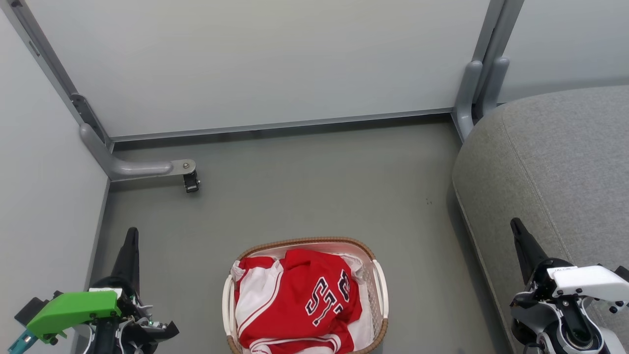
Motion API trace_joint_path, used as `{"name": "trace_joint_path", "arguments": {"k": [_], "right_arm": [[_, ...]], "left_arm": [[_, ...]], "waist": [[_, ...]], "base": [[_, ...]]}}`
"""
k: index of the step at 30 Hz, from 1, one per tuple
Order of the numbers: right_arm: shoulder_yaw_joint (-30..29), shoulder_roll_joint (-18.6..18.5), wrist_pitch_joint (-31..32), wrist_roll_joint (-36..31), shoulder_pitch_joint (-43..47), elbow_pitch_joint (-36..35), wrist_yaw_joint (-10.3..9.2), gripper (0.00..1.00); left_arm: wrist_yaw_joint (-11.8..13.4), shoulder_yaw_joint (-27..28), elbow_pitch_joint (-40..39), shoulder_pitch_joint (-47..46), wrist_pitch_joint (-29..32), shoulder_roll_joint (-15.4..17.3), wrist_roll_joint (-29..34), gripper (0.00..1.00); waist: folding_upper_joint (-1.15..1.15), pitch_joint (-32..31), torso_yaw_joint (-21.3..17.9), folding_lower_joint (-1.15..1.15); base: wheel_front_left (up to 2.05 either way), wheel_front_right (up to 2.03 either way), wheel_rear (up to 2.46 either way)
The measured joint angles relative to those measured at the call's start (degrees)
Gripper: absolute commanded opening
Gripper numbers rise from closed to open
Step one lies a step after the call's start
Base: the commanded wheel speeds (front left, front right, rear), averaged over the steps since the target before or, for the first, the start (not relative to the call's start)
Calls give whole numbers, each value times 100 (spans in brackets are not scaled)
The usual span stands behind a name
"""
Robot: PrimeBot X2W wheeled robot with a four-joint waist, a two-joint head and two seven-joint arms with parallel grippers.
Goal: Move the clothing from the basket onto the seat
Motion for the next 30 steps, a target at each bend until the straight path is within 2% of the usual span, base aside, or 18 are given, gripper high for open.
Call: {"name": "trace_joint_path", "arguments": {"k": [2, 3, 12, 18, 30], "right_arm": [[0, 0, 0, 0, 0, 0, 0, 0], [-1, 11, 0, -1, 2, 34, 0, 100], [111, 46, -114, -96, 129, 208, -2, 100], [268, -40, -303, -433, 111, 204, -2, 100], [344, -107, -609, -1730, 0, 213, -2, 100]], "left_arm": [[0, 0, -1, 0, 0, 0, 0, 0], [0, -2, 30, 12, -4, -7, 0, 100], [0, -46, 293, 200, -146, -47, 105, 100], [0, -69, 303, 194, -313, -43, 678, 100], [0, -164, 288, 194, -613, 0, 2191, 100]], "waist": [[0, 0, 0, 0], [0, 0, 0, 0], [0, 11, 2, 0], [0, 27, 2, 0], [0, 59, 1, 0]], "base": [[0, 0, 0], [0, 0, 0], [0, 0, 0], [0, 0, 0], [0, 0, 0]]}}
